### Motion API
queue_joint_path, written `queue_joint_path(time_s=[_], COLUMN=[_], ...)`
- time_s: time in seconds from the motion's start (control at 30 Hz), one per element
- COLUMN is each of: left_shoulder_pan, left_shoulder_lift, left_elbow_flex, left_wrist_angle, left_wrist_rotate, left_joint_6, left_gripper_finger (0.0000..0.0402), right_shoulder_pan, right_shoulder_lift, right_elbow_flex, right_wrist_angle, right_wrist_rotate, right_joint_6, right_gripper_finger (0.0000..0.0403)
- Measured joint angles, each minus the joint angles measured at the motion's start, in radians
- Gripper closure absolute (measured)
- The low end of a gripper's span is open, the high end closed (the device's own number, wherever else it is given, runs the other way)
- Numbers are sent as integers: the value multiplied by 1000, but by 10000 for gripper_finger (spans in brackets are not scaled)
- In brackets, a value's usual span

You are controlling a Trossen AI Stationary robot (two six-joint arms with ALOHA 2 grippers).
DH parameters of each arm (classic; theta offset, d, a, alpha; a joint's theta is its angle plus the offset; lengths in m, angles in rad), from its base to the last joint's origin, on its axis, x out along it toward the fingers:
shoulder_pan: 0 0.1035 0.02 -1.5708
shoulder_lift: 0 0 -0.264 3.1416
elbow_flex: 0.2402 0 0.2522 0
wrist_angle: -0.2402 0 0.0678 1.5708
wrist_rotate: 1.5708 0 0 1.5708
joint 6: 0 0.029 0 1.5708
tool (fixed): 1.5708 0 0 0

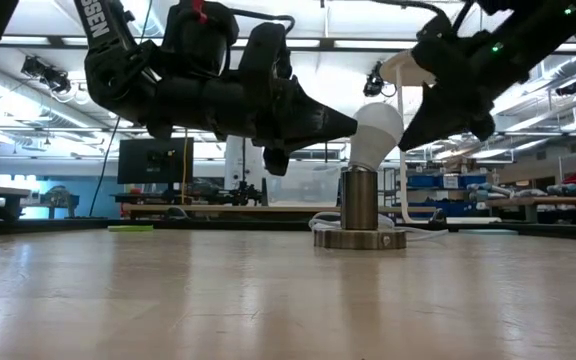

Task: Screw lightbulb
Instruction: Insert the lightbulb into the lamp

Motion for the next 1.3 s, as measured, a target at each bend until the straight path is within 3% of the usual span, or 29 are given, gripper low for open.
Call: queue_joint_path(time_s=[0.37,0.9,1.3], left_shoulder_pan=[19,9,2], left_shoulder_lift=[0,0,0], left_elbow_flex=[0,9,17], left_wrist_angle=[9,46,-16], left_wrist_rotate=[7,52,41], left_joint_6=[-31,-51,-30], left_gripper_finger=[396,396,396], right_shoulder_pan=[1,-10,-22], right_shoulder_lift=[0,0,99], right_elbow_flex=[0,0,0], right_wrist_angle=[172,189,311], right_wrist_rotate=[17,-8,-37], right_joint_6=[-110,-126,-174], right_gripper_finger=[394,395,394])
